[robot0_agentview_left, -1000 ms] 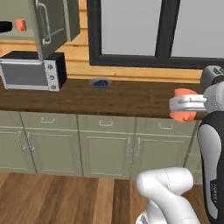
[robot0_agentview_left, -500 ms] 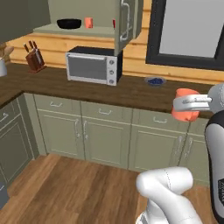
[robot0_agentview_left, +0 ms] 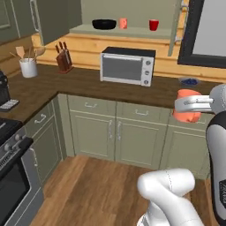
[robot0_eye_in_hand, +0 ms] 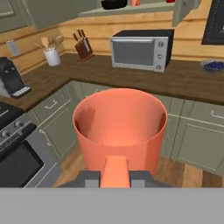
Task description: Gather all objects into one cabinet and sort the glasses and bowls to opposite sides.
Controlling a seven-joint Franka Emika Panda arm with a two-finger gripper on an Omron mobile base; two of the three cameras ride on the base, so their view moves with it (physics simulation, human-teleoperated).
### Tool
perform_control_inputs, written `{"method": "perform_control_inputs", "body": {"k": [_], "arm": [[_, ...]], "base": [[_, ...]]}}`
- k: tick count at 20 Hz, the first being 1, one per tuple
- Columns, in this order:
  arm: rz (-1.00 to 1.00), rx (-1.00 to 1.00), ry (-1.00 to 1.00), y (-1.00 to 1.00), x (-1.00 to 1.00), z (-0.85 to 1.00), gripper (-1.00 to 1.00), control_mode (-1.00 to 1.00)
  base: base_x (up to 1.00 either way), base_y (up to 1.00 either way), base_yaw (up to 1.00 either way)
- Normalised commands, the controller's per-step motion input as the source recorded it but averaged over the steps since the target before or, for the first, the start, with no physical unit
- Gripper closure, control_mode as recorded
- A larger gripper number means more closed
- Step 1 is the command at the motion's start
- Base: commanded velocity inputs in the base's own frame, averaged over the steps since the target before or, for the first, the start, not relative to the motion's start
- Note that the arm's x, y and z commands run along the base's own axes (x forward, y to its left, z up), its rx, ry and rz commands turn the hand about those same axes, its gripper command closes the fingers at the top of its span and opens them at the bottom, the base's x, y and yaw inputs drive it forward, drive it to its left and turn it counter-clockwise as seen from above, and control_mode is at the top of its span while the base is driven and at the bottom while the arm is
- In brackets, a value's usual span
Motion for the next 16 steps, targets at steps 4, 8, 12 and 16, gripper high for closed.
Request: {"method": "perform_control_inputs", "body": {"k": [4,8,12,16], "arm": [[0.00,0.00,0.00,0.00,0.00,0.00,1.00,1.00],[0.00,0.00,0.00,0.00,0.00,0.00,1.00,1.00],[0.00,0.00,0.00,0.00,0.00,0.00,1.00,1.00],[0.00,0.00,0.00,0.00,0.00,0.00,1.00,1.00]], "base": [[0.08,0.98,-0.22],[0.10,0.75,-0.43],[0.15,0.54,-0.47],[0.15,0.43,-0.27]]}}
